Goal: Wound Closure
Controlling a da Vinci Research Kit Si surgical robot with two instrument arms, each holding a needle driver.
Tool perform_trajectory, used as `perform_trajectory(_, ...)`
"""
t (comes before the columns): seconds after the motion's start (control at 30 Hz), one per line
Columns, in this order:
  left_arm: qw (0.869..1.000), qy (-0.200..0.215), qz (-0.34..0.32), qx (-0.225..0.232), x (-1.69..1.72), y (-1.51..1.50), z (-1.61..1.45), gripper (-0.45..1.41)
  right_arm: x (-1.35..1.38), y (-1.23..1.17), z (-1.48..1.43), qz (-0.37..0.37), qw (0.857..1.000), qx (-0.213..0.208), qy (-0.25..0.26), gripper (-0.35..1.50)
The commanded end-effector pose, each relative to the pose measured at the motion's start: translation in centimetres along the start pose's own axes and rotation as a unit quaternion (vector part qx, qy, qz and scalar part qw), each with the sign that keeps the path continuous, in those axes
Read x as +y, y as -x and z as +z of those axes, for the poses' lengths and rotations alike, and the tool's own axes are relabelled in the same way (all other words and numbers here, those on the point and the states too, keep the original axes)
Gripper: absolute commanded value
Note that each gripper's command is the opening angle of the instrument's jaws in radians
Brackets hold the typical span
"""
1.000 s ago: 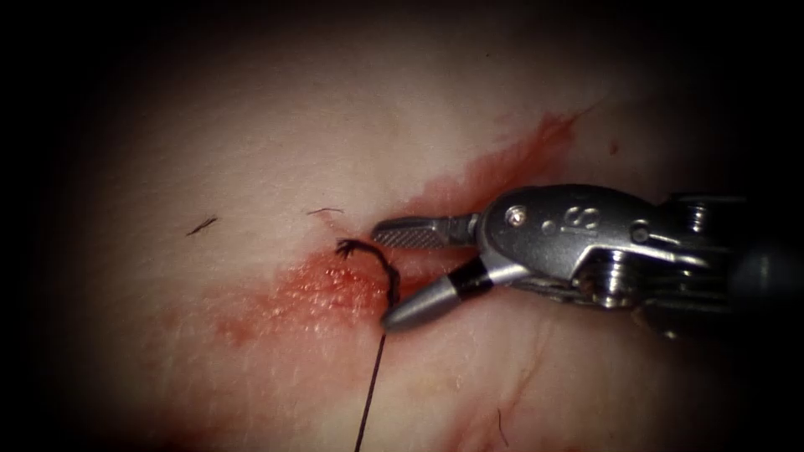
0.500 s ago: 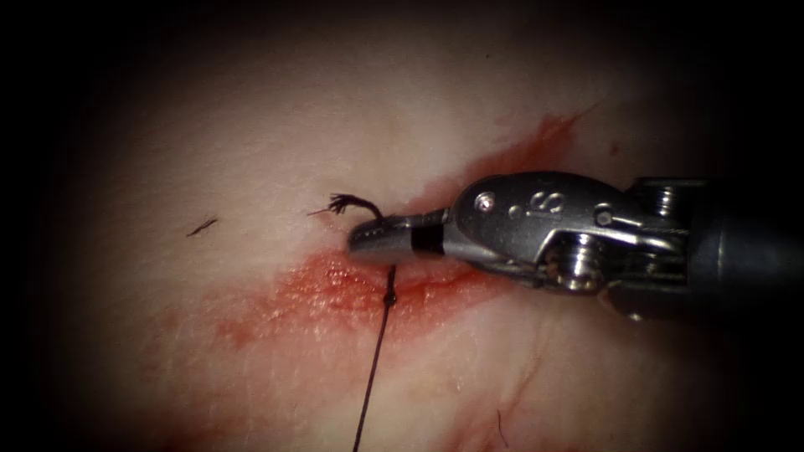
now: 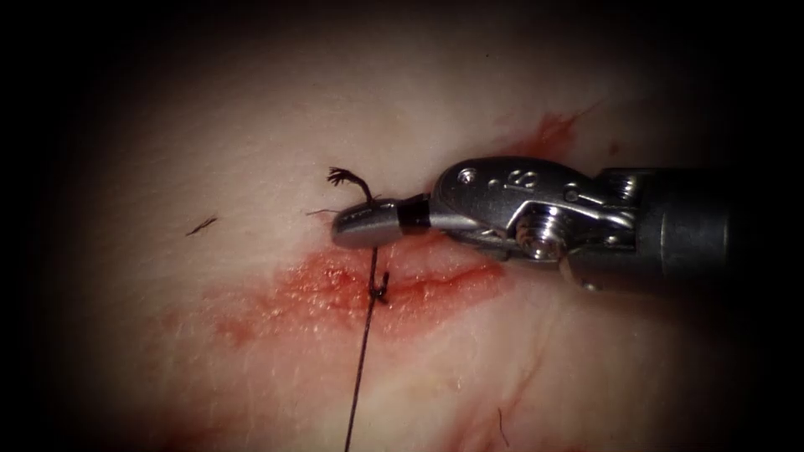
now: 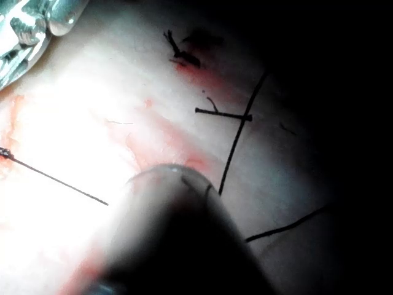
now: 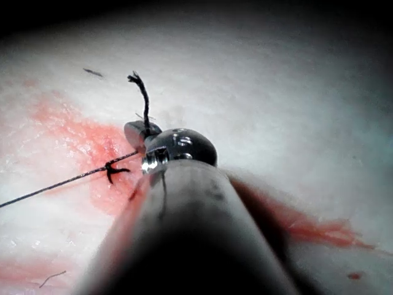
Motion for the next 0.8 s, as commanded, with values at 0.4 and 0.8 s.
perform_trajectory(0.4, 1.000, 0.001, 0.001, -0.011, -0.06, -0.06, 0.12, -0.45, 0.12, -0.07, -0.24, 0.003, 1.000, 0.006, 0.003, -0.35)
perform_trajectory(0.8, 1.000, 0.001, -0.003, -0.031, -0.04, 0.02, 0.19, -0.45, 0.19, -0.11, -0.27, 0.005, 1.000, 0.009, 0.008, -0.35)
